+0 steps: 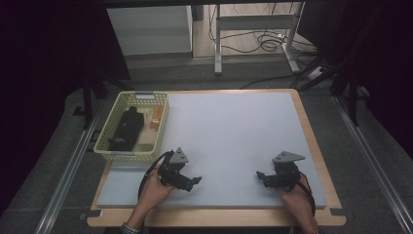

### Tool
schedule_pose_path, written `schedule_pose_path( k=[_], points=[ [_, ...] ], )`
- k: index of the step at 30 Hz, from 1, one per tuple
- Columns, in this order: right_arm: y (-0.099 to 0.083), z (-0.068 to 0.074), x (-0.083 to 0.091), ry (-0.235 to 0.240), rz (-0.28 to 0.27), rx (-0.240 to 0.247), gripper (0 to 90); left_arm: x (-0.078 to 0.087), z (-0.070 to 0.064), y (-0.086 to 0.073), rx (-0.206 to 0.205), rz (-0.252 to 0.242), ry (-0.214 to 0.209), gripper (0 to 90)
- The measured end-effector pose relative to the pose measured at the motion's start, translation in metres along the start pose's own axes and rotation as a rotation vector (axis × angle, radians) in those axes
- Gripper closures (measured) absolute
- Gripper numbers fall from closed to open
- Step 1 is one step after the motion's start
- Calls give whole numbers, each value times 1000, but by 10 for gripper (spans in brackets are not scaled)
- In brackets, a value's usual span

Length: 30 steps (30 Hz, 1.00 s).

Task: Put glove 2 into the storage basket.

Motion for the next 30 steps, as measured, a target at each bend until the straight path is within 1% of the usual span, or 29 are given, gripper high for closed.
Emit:
schedule_pose_path(
  k=[10,11,13,16,30],
  points=[
    [0,0,0,0,1,0,160,-14,-5,-11,4,22,-16,20],
    [0,0,0,0,1,0,160,-17,-5,-13,11,20,-19,20],
    [0,0,0,0,0,0,160,-17,-6,-12,1,28,-3,23],
    [0,0,0,0,1,0,160,-18,-8,-12,-7,38,8,21],
    [0,0,0,0,1,-1,160,-19,-8,-13,-8,38,9,17]
  ],
)
Point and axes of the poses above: each handheld gripper's, and its own axes: x roughly backward along the jaws, y roughly out of its top, z roughly to its left, the point moved 1 cm from there along -x, roughly forward along the jaws, and after that the axes turned 5 degrees about z, right-handed, at the moved point
